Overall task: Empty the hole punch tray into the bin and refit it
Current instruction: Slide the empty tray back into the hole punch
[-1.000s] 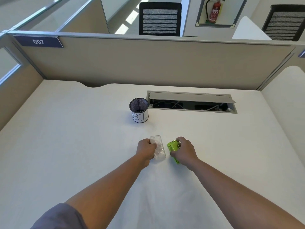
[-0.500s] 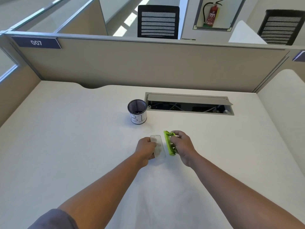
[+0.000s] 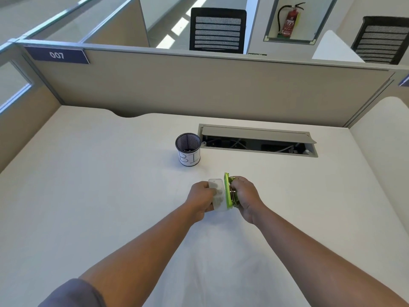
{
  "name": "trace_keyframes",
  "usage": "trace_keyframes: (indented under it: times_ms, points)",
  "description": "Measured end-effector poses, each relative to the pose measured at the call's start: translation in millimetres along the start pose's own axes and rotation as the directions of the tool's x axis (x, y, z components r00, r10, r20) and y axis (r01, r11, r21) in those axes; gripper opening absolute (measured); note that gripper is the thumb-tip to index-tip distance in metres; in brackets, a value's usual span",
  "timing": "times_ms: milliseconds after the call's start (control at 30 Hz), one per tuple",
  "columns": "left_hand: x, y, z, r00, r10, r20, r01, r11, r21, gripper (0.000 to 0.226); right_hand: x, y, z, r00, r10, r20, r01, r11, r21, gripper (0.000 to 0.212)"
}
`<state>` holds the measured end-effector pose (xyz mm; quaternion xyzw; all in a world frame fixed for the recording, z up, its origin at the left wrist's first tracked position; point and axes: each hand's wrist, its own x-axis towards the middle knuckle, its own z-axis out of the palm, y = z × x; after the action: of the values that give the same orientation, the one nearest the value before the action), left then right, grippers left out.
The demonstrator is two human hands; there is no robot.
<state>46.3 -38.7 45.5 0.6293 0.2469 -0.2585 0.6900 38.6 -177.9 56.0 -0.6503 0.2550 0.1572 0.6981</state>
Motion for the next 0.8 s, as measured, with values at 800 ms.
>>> trace_keyframes:
  times_ms: [800]
  points:
    - [-14,12,2,0.988,0.073,0.136,-0.090,0.989,0.119,0.018,6,8,4,0.998,-0.060,0.000,0.059,0.978,-0.201,0.025]
